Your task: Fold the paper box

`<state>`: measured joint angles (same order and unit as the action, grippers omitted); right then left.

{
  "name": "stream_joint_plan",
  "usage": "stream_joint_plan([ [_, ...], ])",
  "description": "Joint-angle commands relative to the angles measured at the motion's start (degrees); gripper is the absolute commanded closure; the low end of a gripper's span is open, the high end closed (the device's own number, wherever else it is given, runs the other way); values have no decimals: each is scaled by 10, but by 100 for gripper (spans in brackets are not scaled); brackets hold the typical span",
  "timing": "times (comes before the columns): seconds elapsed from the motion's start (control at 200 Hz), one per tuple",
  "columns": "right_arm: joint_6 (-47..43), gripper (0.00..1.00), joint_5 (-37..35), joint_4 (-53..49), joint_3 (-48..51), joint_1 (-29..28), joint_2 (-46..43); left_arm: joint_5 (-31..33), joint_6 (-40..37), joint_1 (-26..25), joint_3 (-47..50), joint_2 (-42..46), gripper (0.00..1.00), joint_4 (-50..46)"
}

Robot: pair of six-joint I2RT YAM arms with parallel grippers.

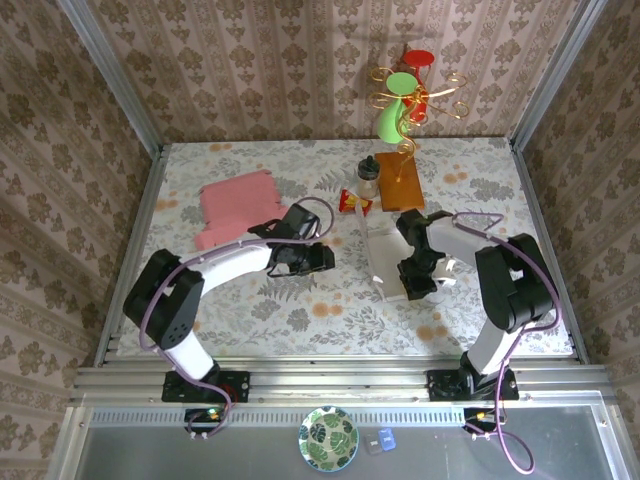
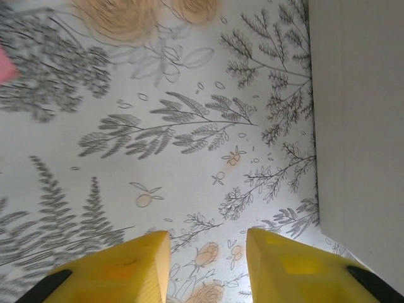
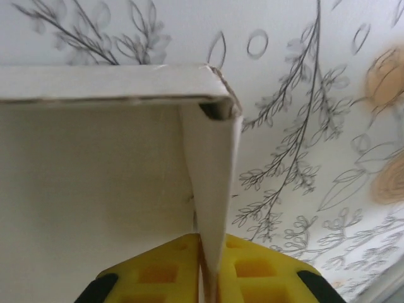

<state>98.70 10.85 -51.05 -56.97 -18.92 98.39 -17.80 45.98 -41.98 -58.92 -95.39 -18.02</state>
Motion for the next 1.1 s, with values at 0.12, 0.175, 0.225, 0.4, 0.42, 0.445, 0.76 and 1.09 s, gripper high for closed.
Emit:
stream_joint_plan([
  [0.12, 53, 59, 31, 38, 20, -10, -43, -36, 16, -5, -46, -27, 63, 38],
  [0.175, 47, 56, 24, 38, 21, -8, -63, -35, 16, -7, -55, -34, 63, 38],
  [0.225, 32, 55, 15, 36, 17, -7, -78, -35, 15, -9, -61, -37, 63, 38],
  [0.4, -30, 50, -13, 6, -10, -4, -120, -31, 17, -15, -81, -44, 63, 35],
  [0.42, -43, 50, -18, 7, -13, -3, -125, -32, 17, -16, -83, -45, 63, 34],
  [0.445, -63, 50, -28, 6, -20, -1, -129, -30, 16, -16, -85, -48, 63, 32],
  [0.76, -667, 48, -117, 40, -136, 52, -92, 2, -2, -17, -90, -24, 63, 13],
  [1.09, -862, 49, -21, 65, -103, 130, -1, -11, -12, -13, 42, 153, 54, 141],
])
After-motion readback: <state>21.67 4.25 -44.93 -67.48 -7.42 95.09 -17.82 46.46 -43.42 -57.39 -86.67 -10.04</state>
